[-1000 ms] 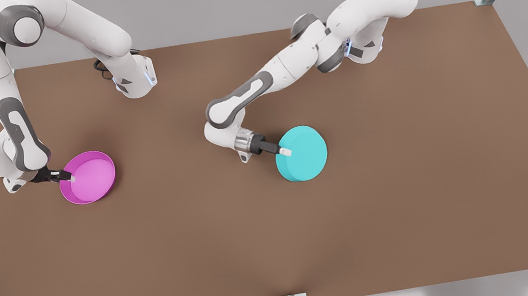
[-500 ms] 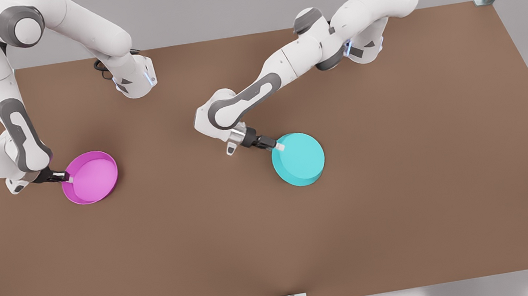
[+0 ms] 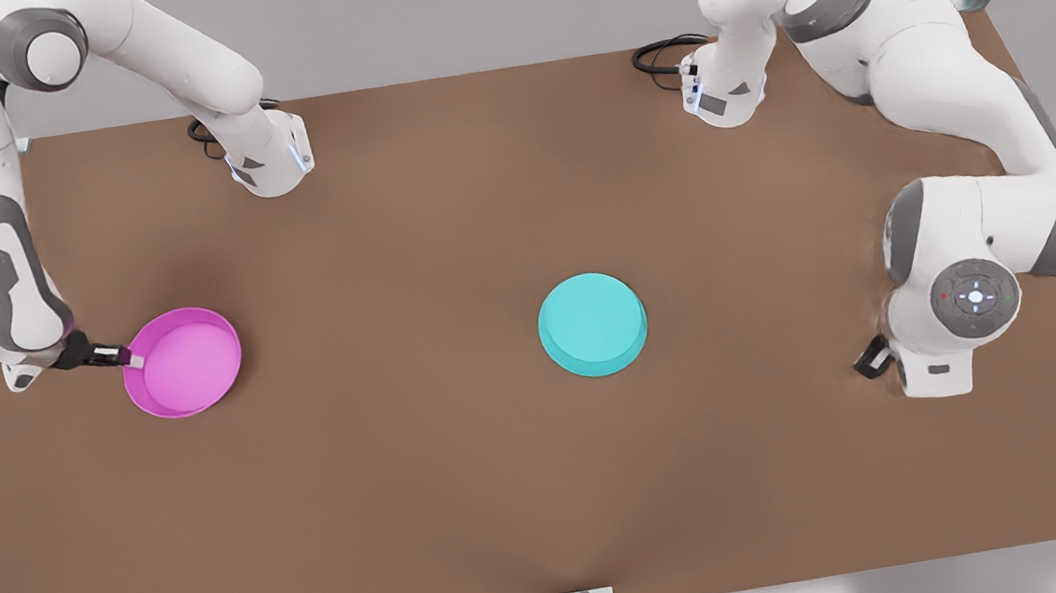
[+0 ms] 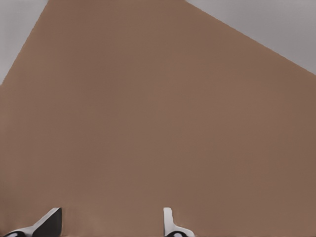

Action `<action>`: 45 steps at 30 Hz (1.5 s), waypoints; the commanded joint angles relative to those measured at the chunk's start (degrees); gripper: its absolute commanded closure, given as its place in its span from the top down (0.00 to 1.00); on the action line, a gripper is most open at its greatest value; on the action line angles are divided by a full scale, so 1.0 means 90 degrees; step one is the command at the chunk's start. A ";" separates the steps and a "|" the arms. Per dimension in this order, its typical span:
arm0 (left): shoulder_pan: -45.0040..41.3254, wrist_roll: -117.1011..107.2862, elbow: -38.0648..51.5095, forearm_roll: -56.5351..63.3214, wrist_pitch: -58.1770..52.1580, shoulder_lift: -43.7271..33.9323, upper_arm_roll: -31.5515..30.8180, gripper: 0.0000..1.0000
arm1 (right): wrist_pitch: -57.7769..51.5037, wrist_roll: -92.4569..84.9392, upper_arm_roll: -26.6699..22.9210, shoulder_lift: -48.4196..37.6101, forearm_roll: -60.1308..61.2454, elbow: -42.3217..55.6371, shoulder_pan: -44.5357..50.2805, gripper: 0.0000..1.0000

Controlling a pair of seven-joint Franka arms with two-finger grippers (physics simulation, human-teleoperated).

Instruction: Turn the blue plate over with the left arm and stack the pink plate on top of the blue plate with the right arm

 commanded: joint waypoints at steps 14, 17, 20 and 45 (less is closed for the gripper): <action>-0.0401 0.6631 -0.3881 -0.4433 0.0994 -0.4456 0.4141 1.00 | -0.0632 0.2756 0.1432 0.0059 0.1432 0.1730 0.3228 0.21; -0.0411 0.6631 -0.3881 -0.4433 0.0936 -0.4446 0.4141 1.00 | 0.0208 0.4661 0.1423 0.0449 0.1422 0.2443 0.4683 0.21; -0.0411 0.6621 -0.3881 -0.4433 0.0926 -0.4446 0.4121 1.00 | 0.0883 0.5794 0.1413 0.1211 0.1364 0.3234 0.5758 0.21; -0.0518 0.6524 -0.3842 -0.4433 0.0936 -0.4202 0.4121 1.00 | 0.1605 0.5902 0.1413 0.2540 0.1344 0.3810 0.7467 0.21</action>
